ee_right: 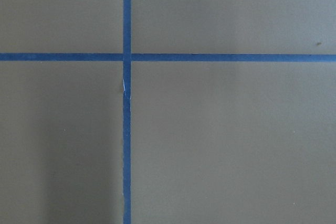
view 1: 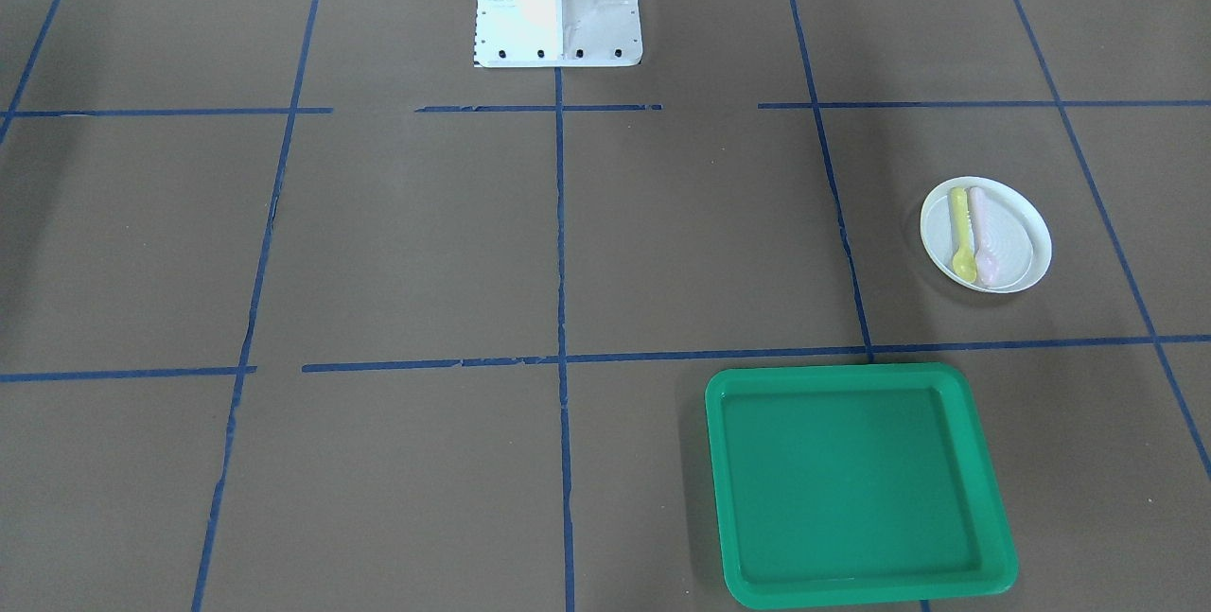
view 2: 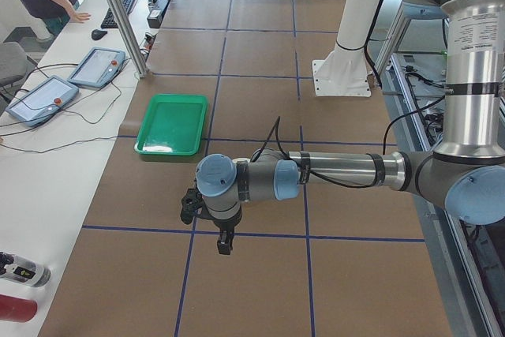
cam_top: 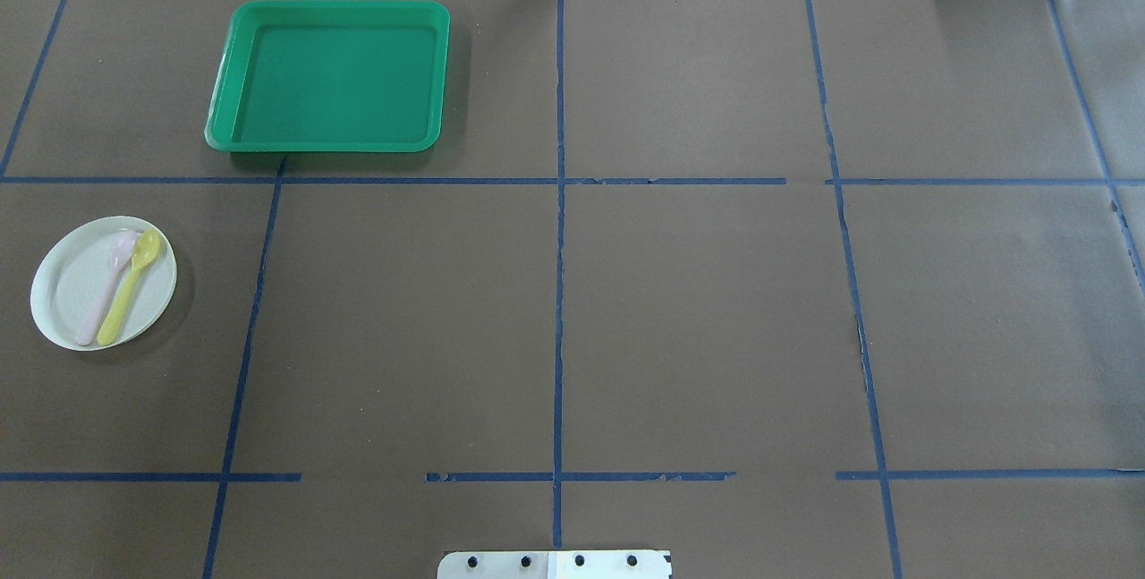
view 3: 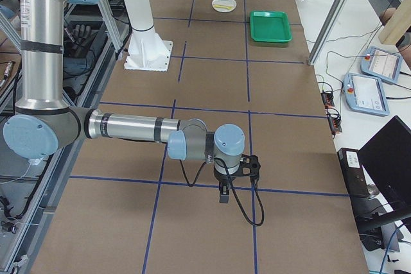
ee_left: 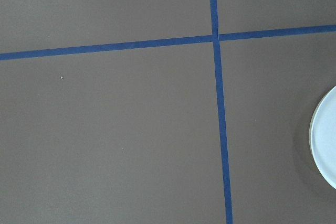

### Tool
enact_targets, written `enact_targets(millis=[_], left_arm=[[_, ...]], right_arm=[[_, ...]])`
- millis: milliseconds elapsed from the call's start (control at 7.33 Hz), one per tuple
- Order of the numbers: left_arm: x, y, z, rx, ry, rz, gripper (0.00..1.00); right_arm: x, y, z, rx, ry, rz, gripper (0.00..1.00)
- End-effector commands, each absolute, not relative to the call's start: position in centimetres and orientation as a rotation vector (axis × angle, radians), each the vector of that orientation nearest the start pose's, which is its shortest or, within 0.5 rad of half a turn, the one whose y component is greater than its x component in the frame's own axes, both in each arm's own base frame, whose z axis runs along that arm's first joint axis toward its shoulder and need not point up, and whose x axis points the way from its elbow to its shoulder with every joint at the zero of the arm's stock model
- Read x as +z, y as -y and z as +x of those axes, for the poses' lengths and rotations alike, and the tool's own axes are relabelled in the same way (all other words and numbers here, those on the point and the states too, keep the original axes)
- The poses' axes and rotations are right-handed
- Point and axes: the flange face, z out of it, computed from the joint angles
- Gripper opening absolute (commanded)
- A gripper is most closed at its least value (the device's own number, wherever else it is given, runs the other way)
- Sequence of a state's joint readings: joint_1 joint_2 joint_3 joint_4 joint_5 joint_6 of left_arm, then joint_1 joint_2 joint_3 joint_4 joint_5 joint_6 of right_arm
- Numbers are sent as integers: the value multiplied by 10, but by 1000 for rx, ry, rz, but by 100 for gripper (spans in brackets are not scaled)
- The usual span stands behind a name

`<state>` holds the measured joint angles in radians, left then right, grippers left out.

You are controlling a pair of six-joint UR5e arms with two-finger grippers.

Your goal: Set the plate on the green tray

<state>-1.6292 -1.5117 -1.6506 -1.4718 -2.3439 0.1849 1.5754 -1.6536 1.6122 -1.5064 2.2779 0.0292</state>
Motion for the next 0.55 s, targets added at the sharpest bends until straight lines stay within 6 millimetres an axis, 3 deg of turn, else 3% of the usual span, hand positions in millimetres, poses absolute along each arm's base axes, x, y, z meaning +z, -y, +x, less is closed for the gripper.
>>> enact_targets(millis=[0,136,409], left_arm=[[648,463,-91,104,-772,56,100],[648,466,-91,114,-770,78,100],[629,476,-84,74,-767,112,100]], right_arm=[[676,458,71,24,707,13,100],[676,458,71,24,707,13,100],[676,458,71,24,707,13,100]])
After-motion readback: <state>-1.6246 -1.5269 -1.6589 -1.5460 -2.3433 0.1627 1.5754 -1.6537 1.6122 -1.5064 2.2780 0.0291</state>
